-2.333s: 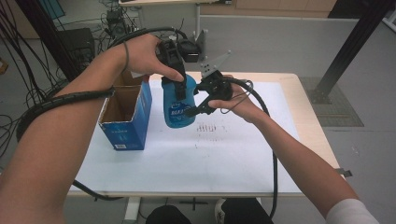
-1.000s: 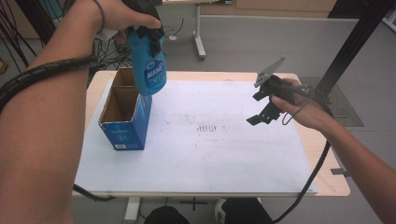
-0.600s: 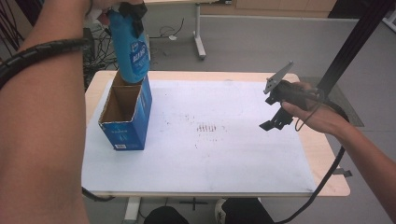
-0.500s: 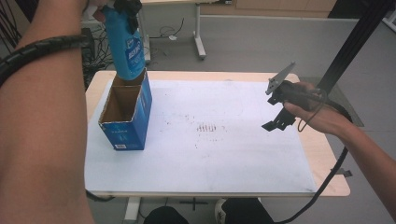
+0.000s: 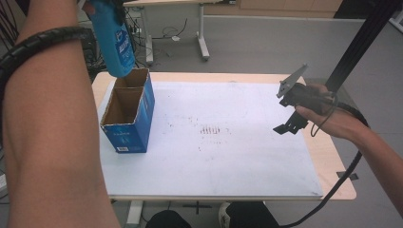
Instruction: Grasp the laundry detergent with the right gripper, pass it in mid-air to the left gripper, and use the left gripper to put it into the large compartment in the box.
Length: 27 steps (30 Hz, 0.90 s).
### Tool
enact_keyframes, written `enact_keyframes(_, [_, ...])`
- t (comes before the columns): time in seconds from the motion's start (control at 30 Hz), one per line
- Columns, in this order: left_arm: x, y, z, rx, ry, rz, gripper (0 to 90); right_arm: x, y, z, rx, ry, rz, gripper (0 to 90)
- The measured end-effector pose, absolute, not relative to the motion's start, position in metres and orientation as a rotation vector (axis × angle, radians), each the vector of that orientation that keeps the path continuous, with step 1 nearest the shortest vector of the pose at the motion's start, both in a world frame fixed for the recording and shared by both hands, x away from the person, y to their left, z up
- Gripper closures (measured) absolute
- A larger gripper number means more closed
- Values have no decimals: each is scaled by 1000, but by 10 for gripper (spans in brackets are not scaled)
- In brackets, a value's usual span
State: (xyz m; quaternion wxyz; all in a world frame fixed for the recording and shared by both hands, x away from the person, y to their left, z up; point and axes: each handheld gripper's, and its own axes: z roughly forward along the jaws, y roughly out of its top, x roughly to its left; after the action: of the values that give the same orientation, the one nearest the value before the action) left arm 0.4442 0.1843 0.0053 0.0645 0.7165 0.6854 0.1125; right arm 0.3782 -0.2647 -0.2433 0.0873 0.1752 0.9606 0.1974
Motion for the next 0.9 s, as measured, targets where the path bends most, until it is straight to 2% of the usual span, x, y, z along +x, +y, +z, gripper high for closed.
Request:
enact_keyframes(0.37, [449, 195, -5, 2071, 2158, 332, 375, 378, -269, -245, 533, 2859, 603, 4])
enact_keyframes(0.9, [451, 208, -35, 2055, 2193, 314, 375, 379, -266, -244, 518, 2860, 594, 4])
